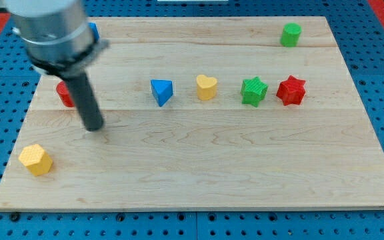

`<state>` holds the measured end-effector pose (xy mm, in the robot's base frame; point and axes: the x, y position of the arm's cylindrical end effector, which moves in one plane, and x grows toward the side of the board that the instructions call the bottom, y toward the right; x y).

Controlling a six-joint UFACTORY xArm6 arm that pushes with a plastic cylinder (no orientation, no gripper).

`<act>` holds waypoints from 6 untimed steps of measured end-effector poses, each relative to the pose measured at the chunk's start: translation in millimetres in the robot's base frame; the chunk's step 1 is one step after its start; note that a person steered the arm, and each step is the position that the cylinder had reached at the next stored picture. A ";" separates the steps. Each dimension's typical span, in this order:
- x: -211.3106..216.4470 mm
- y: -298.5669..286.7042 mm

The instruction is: Slide the red circle to the center left

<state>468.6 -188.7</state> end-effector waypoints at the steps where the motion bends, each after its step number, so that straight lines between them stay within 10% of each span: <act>1: -27.4 -30.2; 4: -77.1 44.0; 6: -106.2 -26.2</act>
